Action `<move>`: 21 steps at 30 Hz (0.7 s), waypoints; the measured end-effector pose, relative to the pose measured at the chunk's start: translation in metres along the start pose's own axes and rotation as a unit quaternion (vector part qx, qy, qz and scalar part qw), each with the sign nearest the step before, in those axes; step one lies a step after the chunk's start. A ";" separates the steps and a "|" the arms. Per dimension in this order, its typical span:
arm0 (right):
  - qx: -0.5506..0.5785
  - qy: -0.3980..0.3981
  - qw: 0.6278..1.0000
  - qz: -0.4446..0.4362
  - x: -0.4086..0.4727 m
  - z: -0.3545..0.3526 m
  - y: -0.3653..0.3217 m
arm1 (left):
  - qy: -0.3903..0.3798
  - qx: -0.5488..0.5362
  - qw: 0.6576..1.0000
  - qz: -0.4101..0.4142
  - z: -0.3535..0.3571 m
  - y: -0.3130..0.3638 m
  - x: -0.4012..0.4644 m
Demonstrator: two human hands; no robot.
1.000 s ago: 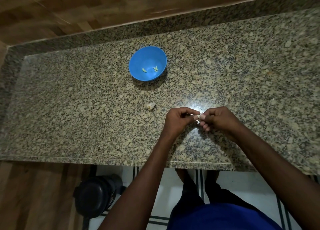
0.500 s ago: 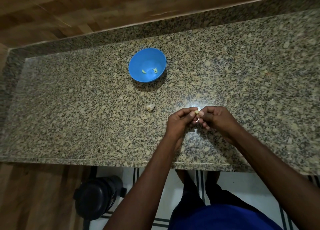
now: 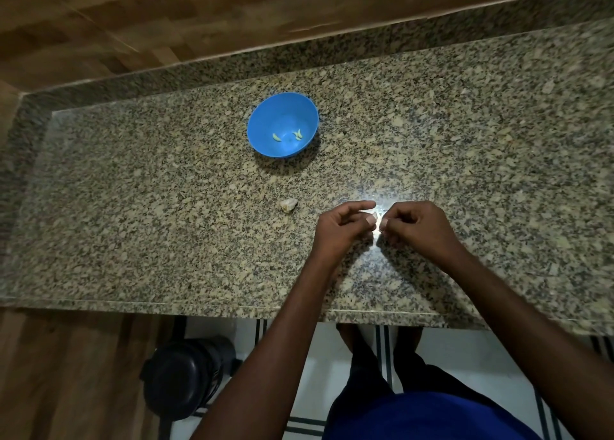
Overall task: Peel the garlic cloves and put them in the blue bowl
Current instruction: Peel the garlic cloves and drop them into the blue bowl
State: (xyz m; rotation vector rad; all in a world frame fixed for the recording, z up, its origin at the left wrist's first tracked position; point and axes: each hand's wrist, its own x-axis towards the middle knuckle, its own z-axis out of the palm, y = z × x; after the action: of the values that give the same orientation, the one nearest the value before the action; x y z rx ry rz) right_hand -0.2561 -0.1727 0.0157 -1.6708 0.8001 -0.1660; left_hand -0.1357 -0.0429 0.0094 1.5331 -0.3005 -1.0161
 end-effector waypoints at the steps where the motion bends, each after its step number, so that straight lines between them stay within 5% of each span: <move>1: -0.009 0.006 1.000 0.007 0.000 0.000 0.001 | 0.003 0.005 1.000 0.003 0.000 0.000 0.000; 21: 0.167 -0.025 0.980 0.101 0.002 -0.002 0.001 | 0.015 0.139 0.988 0.061 0.004 0.001 -0.001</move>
State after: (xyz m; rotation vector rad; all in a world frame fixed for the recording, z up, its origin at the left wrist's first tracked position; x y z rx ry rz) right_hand -0.2558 -0.1757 0.0152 -1.2659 0.8473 -0.1097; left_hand -0.1389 -0.0446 0.0109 1.7557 -0.5274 -0.8813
